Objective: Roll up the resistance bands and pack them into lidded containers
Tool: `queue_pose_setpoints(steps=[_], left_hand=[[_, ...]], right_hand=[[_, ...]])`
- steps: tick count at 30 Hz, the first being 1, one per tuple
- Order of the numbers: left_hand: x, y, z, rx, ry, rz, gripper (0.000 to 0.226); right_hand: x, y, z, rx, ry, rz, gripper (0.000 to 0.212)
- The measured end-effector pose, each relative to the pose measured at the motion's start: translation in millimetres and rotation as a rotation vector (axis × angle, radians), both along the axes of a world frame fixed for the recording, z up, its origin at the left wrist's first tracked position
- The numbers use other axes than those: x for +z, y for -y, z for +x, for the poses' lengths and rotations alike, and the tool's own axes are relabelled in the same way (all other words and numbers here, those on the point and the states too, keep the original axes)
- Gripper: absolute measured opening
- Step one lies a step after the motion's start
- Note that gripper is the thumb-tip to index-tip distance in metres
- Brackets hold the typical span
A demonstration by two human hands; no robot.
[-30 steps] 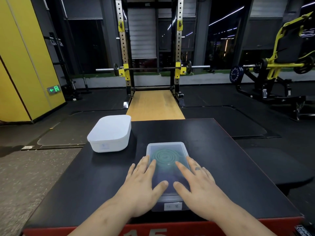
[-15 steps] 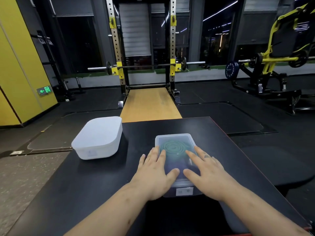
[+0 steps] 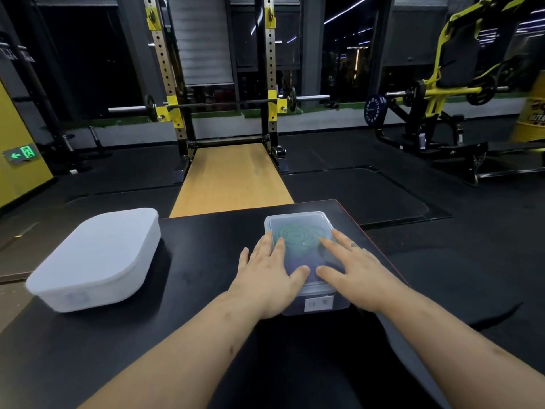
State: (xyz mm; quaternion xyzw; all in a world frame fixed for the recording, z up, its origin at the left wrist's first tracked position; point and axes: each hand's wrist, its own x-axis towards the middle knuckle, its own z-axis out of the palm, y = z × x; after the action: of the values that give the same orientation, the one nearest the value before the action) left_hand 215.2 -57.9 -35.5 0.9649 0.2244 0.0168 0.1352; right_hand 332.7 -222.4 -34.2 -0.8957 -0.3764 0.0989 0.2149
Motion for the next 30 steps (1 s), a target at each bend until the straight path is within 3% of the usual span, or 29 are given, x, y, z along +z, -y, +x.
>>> queue_pose_setpoints(steps=[12,22,30], left_hand=[[-2,-16,103,-0.009,0.046,-0.051,0.085],[-4,-26,134,0.005,0.05,-0.077,0.083],[-2,-24,128,0.004,0.052,-0.058,0.079]], right_hand=[[3,-18,100,-0.042,-0.054,0.026,0.069],[-3,-31,137,-0.069,-0.08,0.053,0.085],[9,-29,122,-0.056,0.026,-0.069,0.065]])
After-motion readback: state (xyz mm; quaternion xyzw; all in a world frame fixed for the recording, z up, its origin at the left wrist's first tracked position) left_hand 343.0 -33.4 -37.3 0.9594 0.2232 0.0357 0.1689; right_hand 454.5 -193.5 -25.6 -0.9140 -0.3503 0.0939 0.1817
